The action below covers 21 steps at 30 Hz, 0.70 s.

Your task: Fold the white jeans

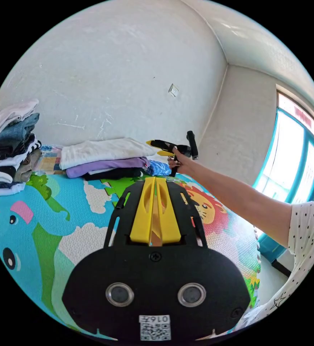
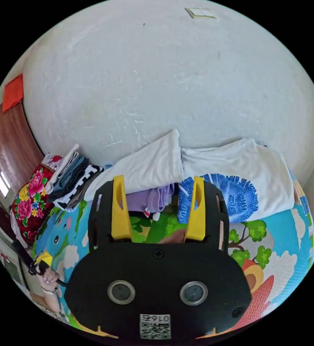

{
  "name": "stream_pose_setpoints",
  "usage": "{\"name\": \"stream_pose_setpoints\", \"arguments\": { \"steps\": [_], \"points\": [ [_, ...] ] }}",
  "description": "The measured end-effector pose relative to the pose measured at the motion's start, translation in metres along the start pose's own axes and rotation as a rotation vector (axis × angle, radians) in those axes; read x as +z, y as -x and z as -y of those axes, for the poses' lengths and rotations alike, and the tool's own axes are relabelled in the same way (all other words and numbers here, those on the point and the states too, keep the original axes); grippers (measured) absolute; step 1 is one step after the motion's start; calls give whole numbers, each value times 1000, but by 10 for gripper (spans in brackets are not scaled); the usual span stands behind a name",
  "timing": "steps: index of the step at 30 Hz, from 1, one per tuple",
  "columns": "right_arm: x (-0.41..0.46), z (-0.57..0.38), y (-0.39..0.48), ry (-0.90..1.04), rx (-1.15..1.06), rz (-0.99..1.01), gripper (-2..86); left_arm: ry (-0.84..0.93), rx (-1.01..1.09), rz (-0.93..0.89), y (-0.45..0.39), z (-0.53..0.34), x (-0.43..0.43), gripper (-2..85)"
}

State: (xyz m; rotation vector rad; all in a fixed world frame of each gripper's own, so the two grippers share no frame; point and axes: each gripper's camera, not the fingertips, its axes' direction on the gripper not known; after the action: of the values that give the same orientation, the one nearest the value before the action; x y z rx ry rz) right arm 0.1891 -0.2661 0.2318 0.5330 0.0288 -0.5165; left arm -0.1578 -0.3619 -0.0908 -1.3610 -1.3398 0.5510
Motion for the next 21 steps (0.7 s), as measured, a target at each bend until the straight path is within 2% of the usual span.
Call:
{"name": "stream_pose_setpoints", "arguments": {
  "steps": [1,3,4,6,10,14,16,19,21],
  "points": [
    [4,2,-3,-6,5,4,222,2,5,-3,-4,7,-1,-10],
    [19,6,-10,15,23,95,147,-2,-8,-2,-8,17,-2,-10],
    [19,6,-9,3,34,79,120,-8,-19,-5,-10,23,-3,-10],
    [6,0,15,-105,-105,44,24,-15,-31,-18,-15,32,-5,-10],
    [-17,-8,86,-60,-398,67,6,-52,-46,35,-27,55,-22,-10],
    [-84,-61,150,-54,-659,330,0,-192,-115,156,-34,70,-66,-10],
    [-111,-103,175,3,-763,399,-1,-322,-179,203,-36,78,-105,-9],
    [-149,-191,217,114,-939,326,-1,-458,-228,145,-44,87,-137,-8],
    [-171,-258,241,199,-978,232,-1,-425,-219,57,-55,104,-138,-4]
  ]
}}
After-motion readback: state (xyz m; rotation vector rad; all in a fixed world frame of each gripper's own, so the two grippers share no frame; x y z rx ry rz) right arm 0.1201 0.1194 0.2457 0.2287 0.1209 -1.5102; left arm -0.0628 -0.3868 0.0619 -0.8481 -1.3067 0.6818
